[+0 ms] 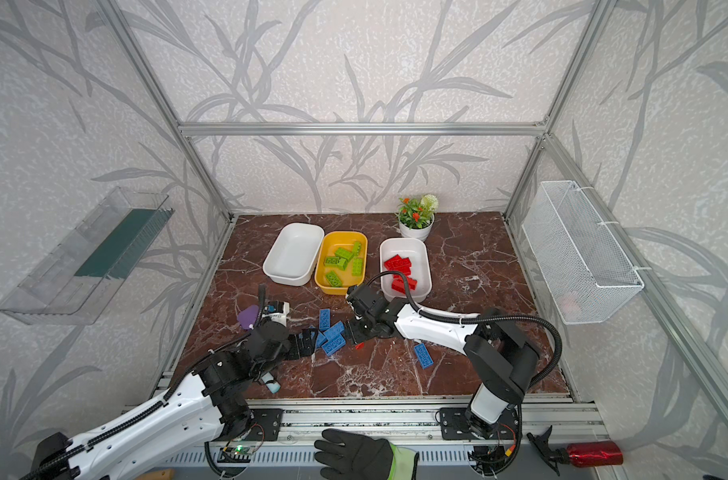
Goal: Sort the legos into containers by color
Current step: 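Lower the right gripper to the red brick beside the blue bricks and grasp it, then carry the red brick with the right gripper and release it into the white tray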
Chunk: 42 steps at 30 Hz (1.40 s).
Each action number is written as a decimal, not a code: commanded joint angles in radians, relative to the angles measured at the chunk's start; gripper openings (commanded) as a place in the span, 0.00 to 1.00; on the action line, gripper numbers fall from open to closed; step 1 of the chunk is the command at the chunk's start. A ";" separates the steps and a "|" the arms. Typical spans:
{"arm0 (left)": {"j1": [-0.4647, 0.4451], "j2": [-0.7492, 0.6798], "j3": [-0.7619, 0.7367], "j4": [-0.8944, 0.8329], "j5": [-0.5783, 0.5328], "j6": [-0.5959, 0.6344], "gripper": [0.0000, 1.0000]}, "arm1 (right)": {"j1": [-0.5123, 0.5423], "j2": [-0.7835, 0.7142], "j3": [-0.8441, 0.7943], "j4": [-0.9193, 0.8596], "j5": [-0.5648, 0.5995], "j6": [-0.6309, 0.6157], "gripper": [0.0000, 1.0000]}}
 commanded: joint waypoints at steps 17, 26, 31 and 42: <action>0.005 -0.142 -0.056 -0.111 -0.012 -0.042 0.99 | 0.044 0.120 -0.020 0.031 0.053 0.034 0.41; 0.005 -0.121 -0.052 -0.085 -0.021 -0.020 0.99 | 0.038 0.064 0.024 -0.063 0.158 0.000 0.25; 0.005 -0.085 -0.041 -0.059 -0.015 -0.002 0.99 | 0.003 0.012 0.080 -0.153 0.203 -0.036 0.24; 0.006 0.078 0.019 0.026 -0.009 0.044 0.99 | -0.289 -0.061 0.152 -0.097 0.209 -0.160 0.24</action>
